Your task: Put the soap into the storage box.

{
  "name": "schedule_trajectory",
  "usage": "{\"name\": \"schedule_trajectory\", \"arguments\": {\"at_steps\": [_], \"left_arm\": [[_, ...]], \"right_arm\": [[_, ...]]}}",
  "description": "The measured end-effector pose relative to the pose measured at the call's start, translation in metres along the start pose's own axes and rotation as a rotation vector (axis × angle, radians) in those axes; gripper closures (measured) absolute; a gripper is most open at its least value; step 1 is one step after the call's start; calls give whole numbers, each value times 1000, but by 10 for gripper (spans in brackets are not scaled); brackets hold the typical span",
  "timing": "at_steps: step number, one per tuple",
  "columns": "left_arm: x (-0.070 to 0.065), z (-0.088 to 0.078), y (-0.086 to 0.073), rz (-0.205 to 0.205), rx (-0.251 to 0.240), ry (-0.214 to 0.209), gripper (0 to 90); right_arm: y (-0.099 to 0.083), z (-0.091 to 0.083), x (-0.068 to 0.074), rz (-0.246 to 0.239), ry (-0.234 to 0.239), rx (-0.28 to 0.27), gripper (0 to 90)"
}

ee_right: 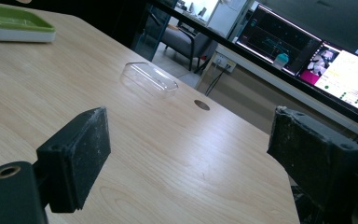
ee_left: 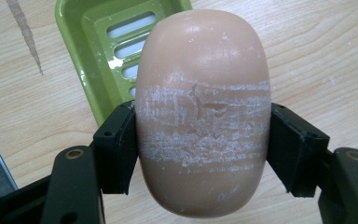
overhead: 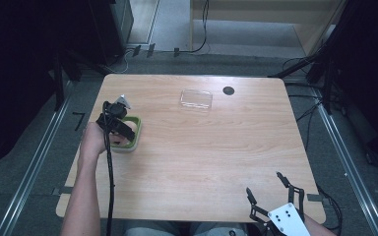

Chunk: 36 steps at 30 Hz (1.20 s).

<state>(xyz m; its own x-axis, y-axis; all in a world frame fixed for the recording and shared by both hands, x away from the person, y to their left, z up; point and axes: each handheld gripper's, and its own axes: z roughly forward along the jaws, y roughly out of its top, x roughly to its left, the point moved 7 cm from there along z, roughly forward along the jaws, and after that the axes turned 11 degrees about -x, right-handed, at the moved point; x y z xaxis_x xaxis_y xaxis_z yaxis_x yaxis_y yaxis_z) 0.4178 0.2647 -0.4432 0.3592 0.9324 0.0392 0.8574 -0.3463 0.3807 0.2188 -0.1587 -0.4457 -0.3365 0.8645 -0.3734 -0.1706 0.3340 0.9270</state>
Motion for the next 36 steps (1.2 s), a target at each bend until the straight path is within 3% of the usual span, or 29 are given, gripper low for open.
{"name": "schedule_trajectory", "arguments": {"at_steps": [8, 26, 36], "left_arm": [[7, 4, 1, -20, -14, -3, 338], [17, 21, 13, -59, -33, 34, 337], [25, 39, 10, -97, -3, 46, 336]], "right_arm": [[0, -2, -1, -6, -4, 3, 132], [-3, -12, -8, -5, -41, 19, 131], [-6, -17, -13, -6, -59, 24, 131]]}}
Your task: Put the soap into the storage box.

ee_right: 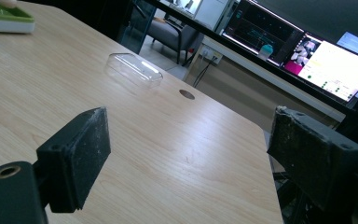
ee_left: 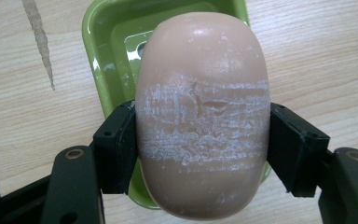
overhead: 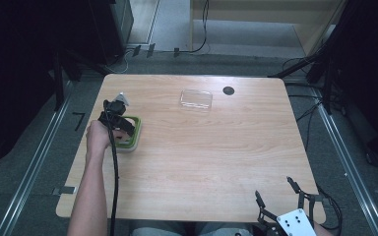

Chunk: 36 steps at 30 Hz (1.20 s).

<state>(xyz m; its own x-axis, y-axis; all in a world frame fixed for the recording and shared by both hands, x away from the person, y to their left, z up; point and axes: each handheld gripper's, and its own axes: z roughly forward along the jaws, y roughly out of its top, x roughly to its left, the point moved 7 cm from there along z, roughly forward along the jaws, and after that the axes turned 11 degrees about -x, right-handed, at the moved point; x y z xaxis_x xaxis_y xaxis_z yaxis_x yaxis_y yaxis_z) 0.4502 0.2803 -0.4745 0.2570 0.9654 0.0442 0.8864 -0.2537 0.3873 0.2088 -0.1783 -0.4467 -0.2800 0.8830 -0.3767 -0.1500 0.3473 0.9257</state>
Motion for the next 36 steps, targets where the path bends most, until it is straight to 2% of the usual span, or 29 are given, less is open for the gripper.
{"name": "schedule_trajectory", "arguments": {"at_steps": [7, 13, 23, 27, 36], "left_arm": [[1, 9, 0, -17, 4, 2, 336], [4, 16, -3, -26, 28, 10, 336], [6, 20, -1, -46, -5, 23, 336], [5, 24, -1, -33, -3, 35, 335], [4, 25, -2, -38, -1, 37, 335]], "right_arm": [[-1, -1, -2, 0, -6, 2, 131], [-1, -1, -2, 0, -5, 1, 131], [-1, -1, -2, 2, -6, 2, 131], [-1, -1, -2, 2, -5, 2, 131], [-1, -1, -2, 2, -6, 0, 131]]}}
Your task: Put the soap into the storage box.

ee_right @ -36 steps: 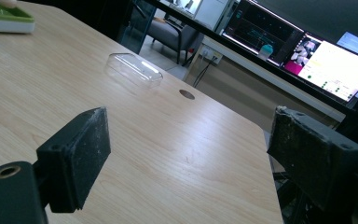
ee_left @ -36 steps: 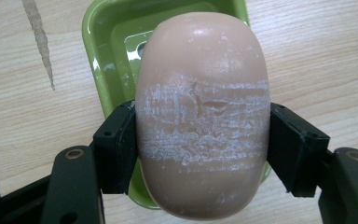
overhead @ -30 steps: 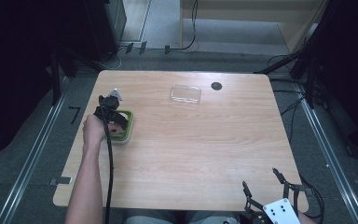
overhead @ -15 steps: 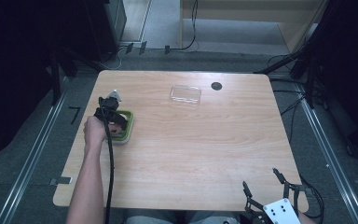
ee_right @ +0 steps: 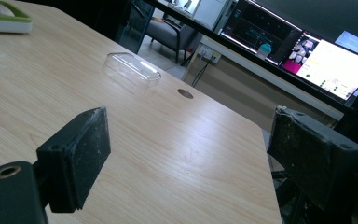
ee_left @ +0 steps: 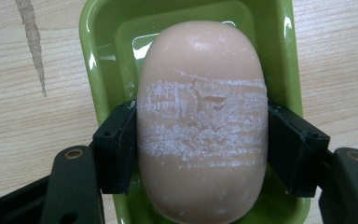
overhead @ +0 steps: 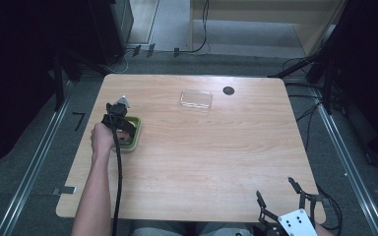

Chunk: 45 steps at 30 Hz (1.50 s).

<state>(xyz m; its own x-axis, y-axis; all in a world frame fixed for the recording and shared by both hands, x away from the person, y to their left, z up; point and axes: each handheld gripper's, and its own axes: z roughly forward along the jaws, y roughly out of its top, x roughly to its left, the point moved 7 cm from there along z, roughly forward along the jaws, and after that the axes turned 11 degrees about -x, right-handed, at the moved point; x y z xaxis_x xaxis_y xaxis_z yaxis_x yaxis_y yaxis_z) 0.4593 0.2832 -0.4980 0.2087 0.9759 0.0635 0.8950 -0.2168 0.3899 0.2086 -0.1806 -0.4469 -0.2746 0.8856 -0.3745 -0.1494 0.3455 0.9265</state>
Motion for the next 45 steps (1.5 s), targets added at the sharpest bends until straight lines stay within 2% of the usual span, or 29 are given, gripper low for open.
{"name": "schedule_trajectory", "arguments": {"at_steps": [8, 12, 17, 27, 32, 33, 45], "left_arm": [[0, 0, -1, -4, 2, 0, 333], [0, 0, -3, -19, 4, -12, 329], [0, -10, 1, -23, -22, -2, 250], [-1, -27, -3, -14, -26, 2, 179], [-7, -39, -6, 2, -29, -10, 165], [-9, -41, -7, 16, -22, -12, 164], [-22, -61, -22, 70, -4, -6, 140]], "right_arm": [[0, 1, 1, 0, 3, 0, 131], [1, 1, 2, 4, 2, -1, 131], [2, 1, 2, 3, 4, -3, 131], [2, 2, 4, 1, 14, -5, 132], [2, 3, 4, 2, 13, -8, 131], [3, 3, 4, 2, 11, -8, 131], [5, 3, 6, -3, 18, -16, 131]]}}
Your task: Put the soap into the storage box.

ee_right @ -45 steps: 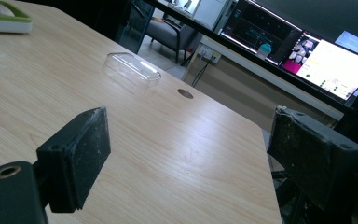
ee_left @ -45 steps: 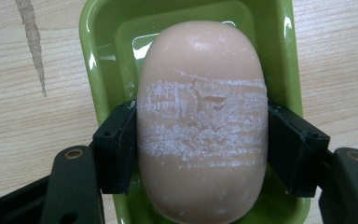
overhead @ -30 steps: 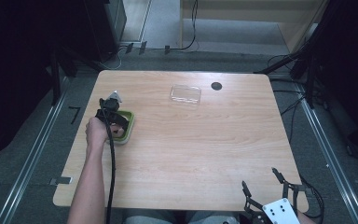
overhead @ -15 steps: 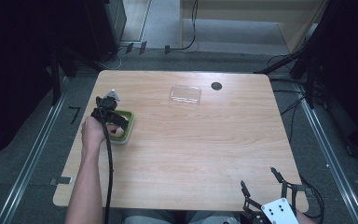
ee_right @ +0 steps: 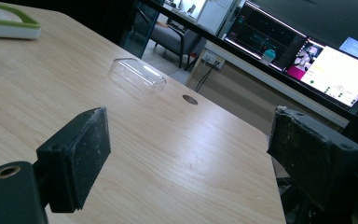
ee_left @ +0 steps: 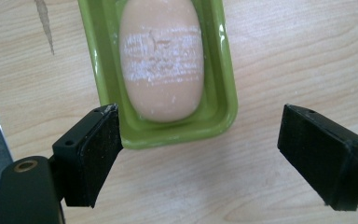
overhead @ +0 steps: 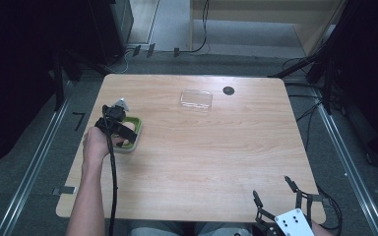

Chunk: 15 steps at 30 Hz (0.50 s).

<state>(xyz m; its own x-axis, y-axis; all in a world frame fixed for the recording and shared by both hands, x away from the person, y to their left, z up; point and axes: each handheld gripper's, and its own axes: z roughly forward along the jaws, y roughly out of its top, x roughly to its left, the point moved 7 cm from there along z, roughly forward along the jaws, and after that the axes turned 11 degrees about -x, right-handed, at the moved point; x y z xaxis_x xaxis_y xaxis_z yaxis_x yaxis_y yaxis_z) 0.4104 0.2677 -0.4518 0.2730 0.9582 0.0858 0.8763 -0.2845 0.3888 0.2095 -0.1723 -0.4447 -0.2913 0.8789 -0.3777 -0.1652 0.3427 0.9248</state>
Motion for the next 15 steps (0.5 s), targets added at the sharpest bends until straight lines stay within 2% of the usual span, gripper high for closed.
{"name": "schedule_trajectory", "arguments": {"at_steps": [5, 10, 13, 15], "left_arm": [[-2, -8, -8, 24, 15, 31, 139], [-6, -14, -16, 33, 21, 27, 139], [-7, -16, -23, 49, 43, 33, 139], [-8, -17, -26, 47, 38, 20, 138]], "right_arm": [[0, 0, 1, 5, 2, 2, 131], [0, 1, 1, 7, 3, 1, 131], [0, 1, 0, 7, -1, -1, 131], [0, 1, 1, 5, 3, -1, 131]]}}
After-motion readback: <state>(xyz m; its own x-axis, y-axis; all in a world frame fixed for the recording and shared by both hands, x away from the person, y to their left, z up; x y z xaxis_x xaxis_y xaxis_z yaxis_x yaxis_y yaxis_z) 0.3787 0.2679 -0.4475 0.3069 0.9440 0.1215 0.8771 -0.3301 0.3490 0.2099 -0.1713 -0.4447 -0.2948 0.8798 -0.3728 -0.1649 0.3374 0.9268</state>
